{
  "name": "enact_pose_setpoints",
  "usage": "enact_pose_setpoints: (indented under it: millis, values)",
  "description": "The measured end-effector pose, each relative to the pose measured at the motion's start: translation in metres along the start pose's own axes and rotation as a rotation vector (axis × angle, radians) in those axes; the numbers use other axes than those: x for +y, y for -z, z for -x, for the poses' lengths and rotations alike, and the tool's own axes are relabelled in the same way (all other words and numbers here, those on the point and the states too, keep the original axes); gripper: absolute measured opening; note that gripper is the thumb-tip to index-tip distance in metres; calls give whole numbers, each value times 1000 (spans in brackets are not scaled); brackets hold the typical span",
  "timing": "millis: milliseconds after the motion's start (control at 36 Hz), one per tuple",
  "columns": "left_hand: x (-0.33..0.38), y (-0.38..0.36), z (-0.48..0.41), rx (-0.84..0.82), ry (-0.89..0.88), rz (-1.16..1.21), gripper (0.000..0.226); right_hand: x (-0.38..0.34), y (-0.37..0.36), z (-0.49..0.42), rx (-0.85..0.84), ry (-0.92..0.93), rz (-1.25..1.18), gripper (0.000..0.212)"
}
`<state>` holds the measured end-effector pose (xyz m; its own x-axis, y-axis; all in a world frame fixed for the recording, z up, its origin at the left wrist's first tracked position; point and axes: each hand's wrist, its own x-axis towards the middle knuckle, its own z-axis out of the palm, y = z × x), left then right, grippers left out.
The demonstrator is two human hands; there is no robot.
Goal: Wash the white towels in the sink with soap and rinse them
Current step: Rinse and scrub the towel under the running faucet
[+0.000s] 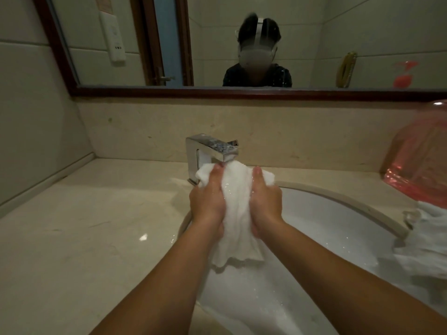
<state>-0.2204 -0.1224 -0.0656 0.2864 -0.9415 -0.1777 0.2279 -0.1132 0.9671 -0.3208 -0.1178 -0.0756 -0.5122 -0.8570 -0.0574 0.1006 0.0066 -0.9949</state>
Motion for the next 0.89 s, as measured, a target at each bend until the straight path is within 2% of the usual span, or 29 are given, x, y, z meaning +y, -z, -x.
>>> enact_pose_setpoints:
  millis: [139, 333, 417, 500, 583, 639, 667, 722, 806, 889]
  values:
    - [0, 3, -1, -41, 101, 57, 55, -2, -2, -3, -20, -17, -7, 32]
    - [0, 3, -4, -34, 136, 20, 55, 2, 4, -10, -130, -138, 94, 57]
    - [-1, 3, -3, 5, 30, -96, 46, -4, 9, -6, -92, -170, 238, 51]
    - [-4, 3, 7, 8, -154, -247, 54, -9, 12, 2, -152, -186, 205, 48]
    - [-2, 2, 20, -86, -257, -286, 82, -17, 8, 22, -314, -135, 94, 56]
    - [-5, 2, 23, -208, -333, -304, 107, -16, 8, 28, -395, -99, 34, 72]
    - [-8, 3, 22, -262, -369, -305, 111, -13, 11, 26, -407, -107, 11, 79]
    - [-9, 5, 19, -325, -340, -264, 103, -5, 19, 17, -400, -157, -48, 75]
    - [-5, 1, 13, -313, -197, -62, 85, 5, 29, -5, -298, -276, -140, 67]
    - [-4, -3, 3, -186, -221, -56, 61, 11, 34, -20, -297, -361, -233, 91]
